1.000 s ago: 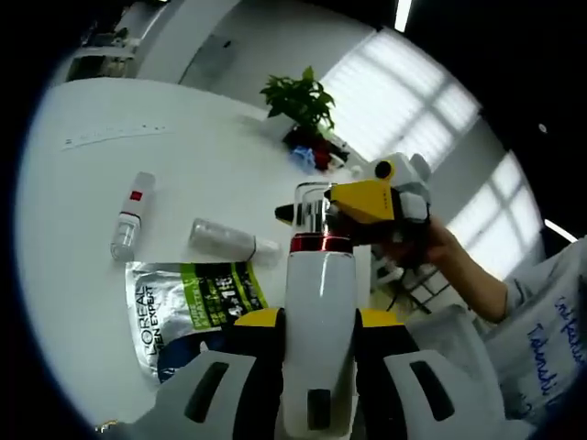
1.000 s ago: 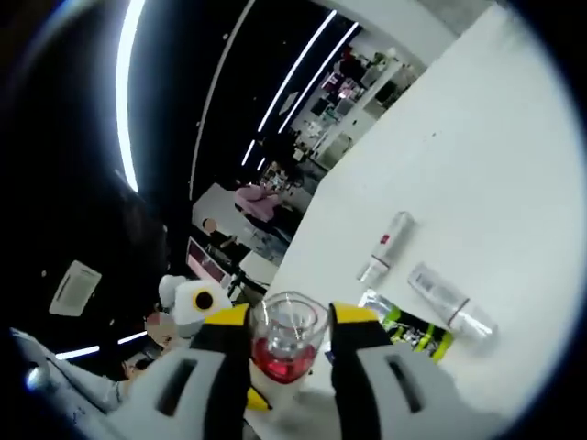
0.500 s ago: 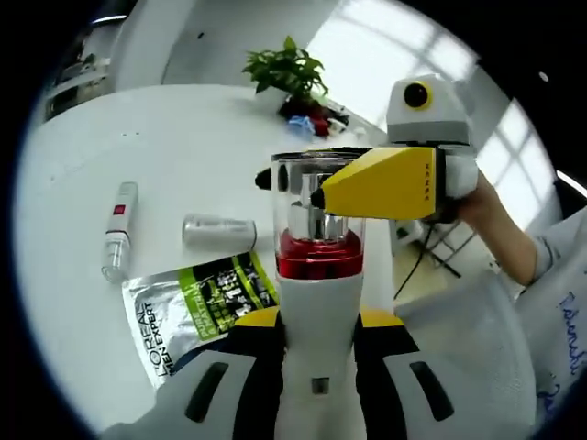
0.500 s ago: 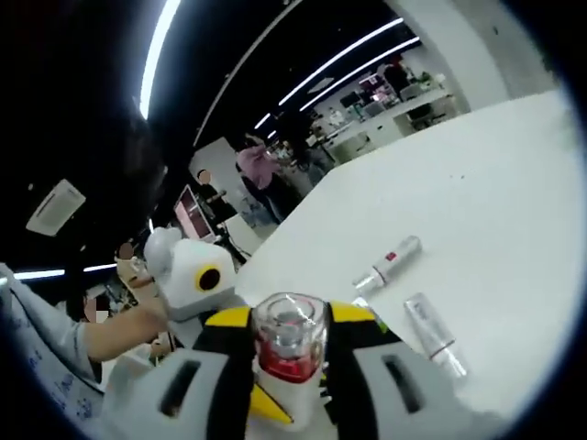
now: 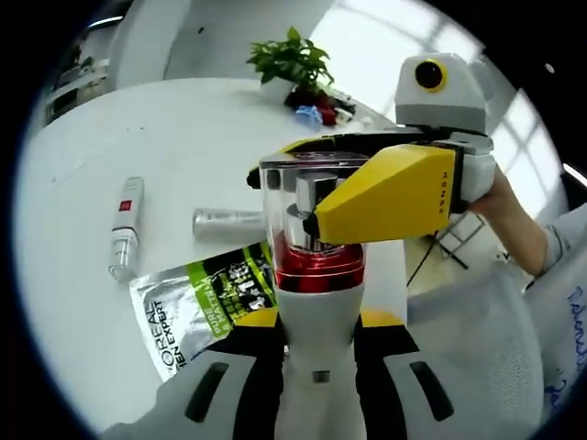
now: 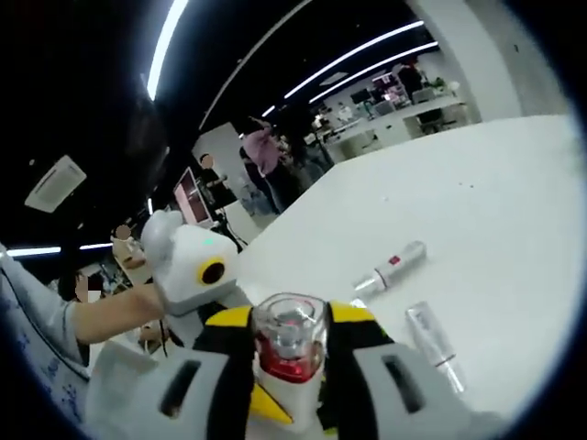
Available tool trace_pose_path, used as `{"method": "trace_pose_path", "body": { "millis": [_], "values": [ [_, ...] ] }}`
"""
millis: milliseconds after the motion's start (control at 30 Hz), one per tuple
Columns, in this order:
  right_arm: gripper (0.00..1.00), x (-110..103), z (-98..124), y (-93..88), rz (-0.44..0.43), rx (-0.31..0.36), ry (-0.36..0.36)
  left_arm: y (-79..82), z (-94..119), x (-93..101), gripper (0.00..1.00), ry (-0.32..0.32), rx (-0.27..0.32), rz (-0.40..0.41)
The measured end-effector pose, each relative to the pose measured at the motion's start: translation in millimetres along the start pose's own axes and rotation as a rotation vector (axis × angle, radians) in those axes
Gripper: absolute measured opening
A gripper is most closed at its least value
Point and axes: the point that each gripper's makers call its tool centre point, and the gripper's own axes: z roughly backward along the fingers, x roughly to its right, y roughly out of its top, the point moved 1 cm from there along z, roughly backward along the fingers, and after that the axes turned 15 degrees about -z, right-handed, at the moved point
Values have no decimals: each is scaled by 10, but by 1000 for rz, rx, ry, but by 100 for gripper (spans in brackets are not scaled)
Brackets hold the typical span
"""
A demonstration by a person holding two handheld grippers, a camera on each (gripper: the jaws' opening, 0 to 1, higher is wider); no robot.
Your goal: Arrange the skincare products in the storage area until every visible bottle or jar stands upright without overlapping.
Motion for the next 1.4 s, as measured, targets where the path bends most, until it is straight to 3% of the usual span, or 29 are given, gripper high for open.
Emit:
{"method": "trace_pose_path", "body": {
  "millis": [333, 600, 933, 1133, 1400],
  "values": [
    [29, 30, -77, 109, 78, -2, -13, 57, 17, -209, 25, 52, -10, -51],
    [29, 77, -181, 245, 153, 13, -28, 100, 33, -384, 25, 141, -12, -107],
    [29, 44, -177, 274, 253, 21, -59, 151, 16, -475, 25, 239, -23, -215],
    [29, 42, -87, 244, 276, 38, -71, 171, -13, -419, 26, 241, -20, -257],
    [29, -8, 78, 169, 327, 25, -130, 206, -86, -297, 26, 192, -11, -355]
  ]
}}
